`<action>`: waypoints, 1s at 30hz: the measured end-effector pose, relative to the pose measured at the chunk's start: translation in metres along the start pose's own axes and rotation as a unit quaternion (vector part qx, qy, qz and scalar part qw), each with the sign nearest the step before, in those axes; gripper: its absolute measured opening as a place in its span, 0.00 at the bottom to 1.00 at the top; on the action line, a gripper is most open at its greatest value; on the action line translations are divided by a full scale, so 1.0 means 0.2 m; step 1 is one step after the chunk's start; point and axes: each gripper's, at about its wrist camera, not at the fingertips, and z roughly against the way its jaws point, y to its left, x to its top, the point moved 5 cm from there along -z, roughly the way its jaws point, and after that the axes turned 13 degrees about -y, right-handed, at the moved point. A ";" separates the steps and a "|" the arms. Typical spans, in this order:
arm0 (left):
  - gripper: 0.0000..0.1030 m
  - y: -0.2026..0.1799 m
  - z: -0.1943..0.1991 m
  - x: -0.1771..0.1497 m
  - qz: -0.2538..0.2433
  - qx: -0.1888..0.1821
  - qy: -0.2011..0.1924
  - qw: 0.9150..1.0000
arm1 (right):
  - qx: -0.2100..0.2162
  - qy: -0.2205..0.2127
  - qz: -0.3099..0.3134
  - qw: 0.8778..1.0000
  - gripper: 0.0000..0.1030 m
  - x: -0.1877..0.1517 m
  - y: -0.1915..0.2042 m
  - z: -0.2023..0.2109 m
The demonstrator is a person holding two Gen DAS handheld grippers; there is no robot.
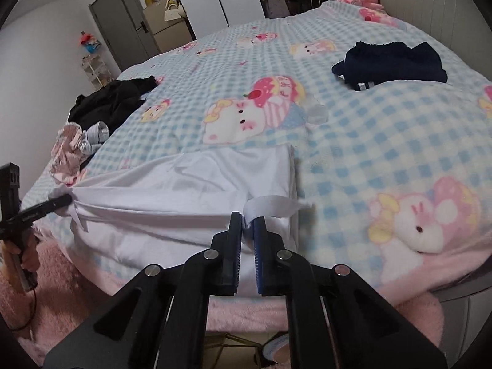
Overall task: Fold clothes
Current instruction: 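Lift and fold the shirt over onto itself with both grippers, then release, then move both open grippers to the folded shirt's edge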
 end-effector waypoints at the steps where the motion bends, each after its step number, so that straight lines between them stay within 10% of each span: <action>1: 0.36 0.02 -0.01 -0.03 0.005 0.007 0.011 1.000 | -0.002 0.011 0.002 1.000 0.06 -0.03 -0.01 0.00; 2: 0.51 0.04 -0.01 -0.05 0.019 0.015 0.011 1.000 | -0.008 0.024 0.002 1.000 0.08 -0.07 -0.02 -0.01; 9: 0.51 0.12 0.19 0.05 0.113 -0.017 -0.090 0.989 | -0.009 -0.003 -0.026 1.000 0.25 0.00 -0.06 0.09; 12: 0.49 0.07 0.10 0.06 0.052 0.015 -0.061 0.997 | 0.002 -0.025 -0.036 0.999 0.39 0.08 -0.03 0.11; 21: 0.49 0.02 -0.06 -0.04 -0.004 0.109 0.022 0.994 | -0.059 0.039 -0.003 0.997 0.39 -0.04 0.01 -0.08; 30: 0.52 0.11 0.10 -0.14 0.034 0.094 0.028 0.995 | -0.097 0.042 -0.017 0.994 0.39 -0.14 -0.14 0.03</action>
